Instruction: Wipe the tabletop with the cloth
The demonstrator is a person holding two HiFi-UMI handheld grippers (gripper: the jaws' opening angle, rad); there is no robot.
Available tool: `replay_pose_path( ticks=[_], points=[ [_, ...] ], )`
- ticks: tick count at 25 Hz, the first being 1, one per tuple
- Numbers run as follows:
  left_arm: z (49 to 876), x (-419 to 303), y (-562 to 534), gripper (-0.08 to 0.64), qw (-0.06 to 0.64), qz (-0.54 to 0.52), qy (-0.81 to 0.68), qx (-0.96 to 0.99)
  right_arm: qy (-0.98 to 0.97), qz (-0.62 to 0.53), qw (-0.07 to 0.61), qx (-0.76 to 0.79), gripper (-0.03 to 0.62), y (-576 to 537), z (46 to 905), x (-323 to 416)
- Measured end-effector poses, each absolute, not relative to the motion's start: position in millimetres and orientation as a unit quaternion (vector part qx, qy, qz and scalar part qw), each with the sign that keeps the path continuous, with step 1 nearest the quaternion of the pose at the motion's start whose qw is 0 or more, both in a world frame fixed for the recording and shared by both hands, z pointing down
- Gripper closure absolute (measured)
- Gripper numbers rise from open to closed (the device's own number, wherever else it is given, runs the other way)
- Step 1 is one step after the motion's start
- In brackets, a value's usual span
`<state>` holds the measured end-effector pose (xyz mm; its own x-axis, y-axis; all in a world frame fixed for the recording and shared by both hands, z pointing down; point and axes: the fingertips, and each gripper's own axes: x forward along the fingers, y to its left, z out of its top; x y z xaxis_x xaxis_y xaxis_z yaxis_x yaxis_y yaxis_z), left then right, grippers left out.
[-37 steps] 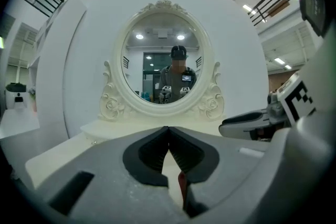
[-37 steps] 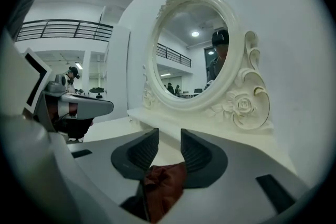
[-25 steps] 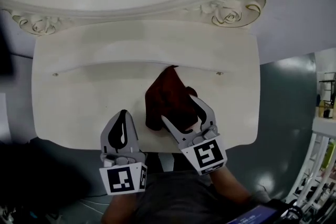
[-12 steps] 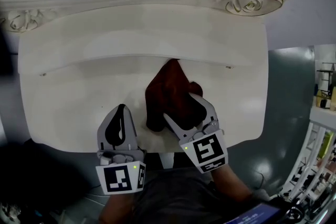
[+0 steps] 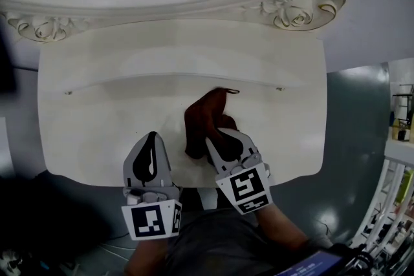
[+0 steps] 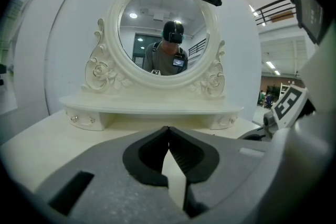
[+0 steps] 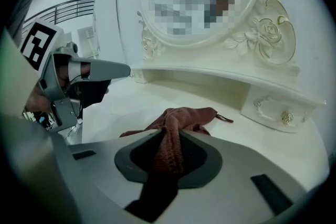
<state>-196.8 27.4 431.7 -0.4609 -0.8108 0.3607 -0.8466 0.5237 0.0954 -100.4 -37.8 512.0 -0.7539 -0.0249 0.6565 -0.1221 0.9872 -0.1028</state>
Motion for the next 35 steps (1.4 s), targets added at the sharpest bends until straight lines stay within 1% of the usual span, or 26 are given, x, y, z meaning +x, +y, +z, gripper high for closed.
replay_pose_path(
  ticks=[11, 16, 20, 28, 35],
  points=[
    [354, -192, 31, 0.545, 0.12, 0.034, -0.872, 0.473, -0.963, 0.038, 0.264, 0.03, 0.52, -45, 414, -123],
    [312, -208, 24, 0.545, 0.071, 0.029, -0.881, 0.467, -0.978, 0.005, 0.209, 0.028, 0.522, -57, 358, -152],
    [286, -224, 23, 0.545, 0.045, 0.026, -0.884, 0.465, -0.983, -0.014, 0.178, 0.029, 0.522, -60, 325, -174],
    [265, -259, 30, 0.545, 0.022, 0.028, -0.882, 0.469, -0.986, -0.026, 0.161, 0.033, 0.522, -61, 304, -215],
    [271, -294, 38, 0.545, 0.034, 0.021, -0.884, 0.466, -0.984, -0.031, 0.174, 0.03, 0.522, -57, 312, -258]
  ],
)
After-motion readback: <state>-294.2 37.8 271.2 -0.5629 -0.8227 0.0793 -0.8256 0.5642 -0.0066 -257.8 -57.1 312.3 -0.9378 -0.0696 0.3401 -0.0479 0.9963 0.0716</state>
